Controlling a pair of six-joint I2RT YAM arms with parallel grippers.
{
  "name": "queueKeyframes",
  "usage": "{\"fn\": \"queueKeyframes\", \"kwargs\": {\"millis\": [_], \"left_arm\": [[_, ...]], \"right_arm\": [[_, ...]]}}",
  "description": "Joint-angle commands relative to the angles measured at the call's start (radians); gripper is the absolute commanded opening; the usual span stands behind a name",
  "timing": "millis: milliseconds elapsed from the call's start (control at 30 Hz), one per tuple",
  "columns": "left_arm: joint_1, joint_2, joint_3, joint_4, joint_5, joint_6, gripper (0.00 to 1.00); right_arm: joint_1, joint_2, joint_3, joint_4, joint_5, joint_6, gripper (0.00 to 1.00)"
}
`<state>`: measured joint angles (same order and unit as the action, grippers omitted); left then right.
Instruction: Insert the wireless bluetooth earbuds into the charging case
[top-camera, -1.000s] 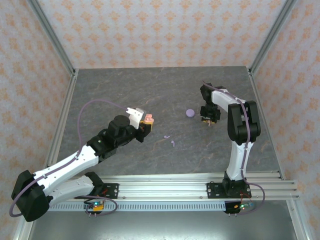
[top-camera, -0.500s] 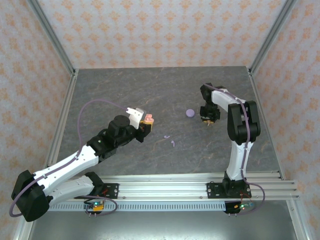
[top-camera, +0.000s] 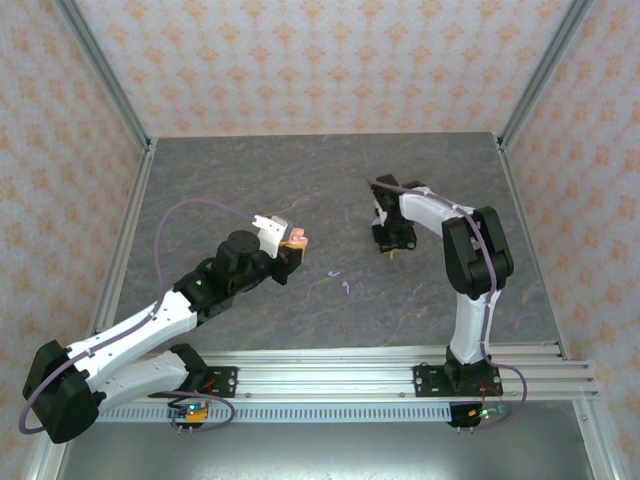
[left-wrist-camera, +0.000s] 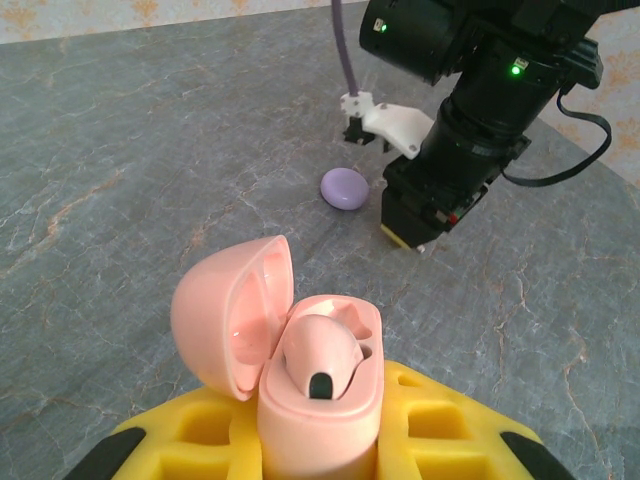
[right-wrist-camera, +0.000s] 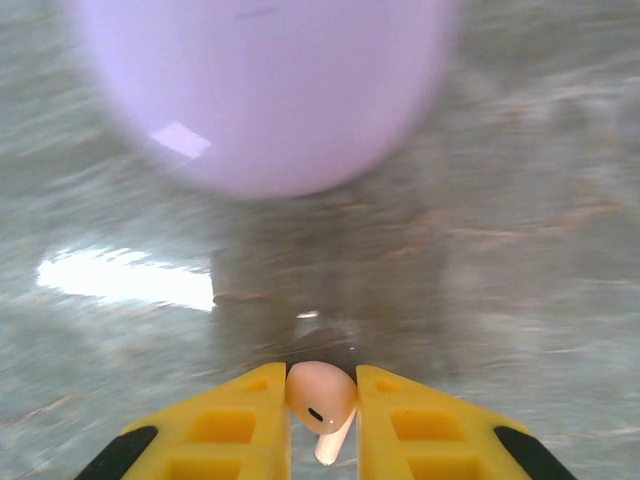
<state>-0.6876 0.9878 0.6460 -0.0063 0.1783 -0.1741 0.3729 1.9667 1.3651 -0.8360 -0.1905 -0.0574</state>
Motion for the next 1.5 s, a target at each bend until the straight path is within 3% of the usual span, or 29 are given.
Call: {"fn": "queueKeyframes", "kwargs": {"millis": [0,100,300,533,833,1467], "left_arm": [[-0.007,-0.021,0.014,-0.019,-0.002,0.002,0.03],[-0.007,-0.023,0.014,-0.02,-0.001,0.0,0.03],[-0.007,-0.027,0.015,-0.024,-0.004,0.001,0.04],[-0.007,-0.029,0.018,-0.031,-0.005,0.004,0.04],[-0.007,-0.028,0.024,-0.031,-0.002,0.004,0.04],[-0.007,-0.012,0.026,-0.024,0.002,0.004,0.04]], "right_arm": [[0.026,-0.038,-0.016,0.011,-0.039,-0.07,0.21],[0.037,-0.029,-0.011,0.008,-0.021,-0.065,0.22],[0.037,-0.03,-0.005,0.014,0.003,0.016,0.33],[0.037,-0.058,-0.022,0.038,-0.057,0.153,0.46],[0.039,-0.08,-0.025,0.029,0.015,0.309,0.46],[0.042,-0.003,-0.001,0.006,0.003,0.317,0.37]]}}
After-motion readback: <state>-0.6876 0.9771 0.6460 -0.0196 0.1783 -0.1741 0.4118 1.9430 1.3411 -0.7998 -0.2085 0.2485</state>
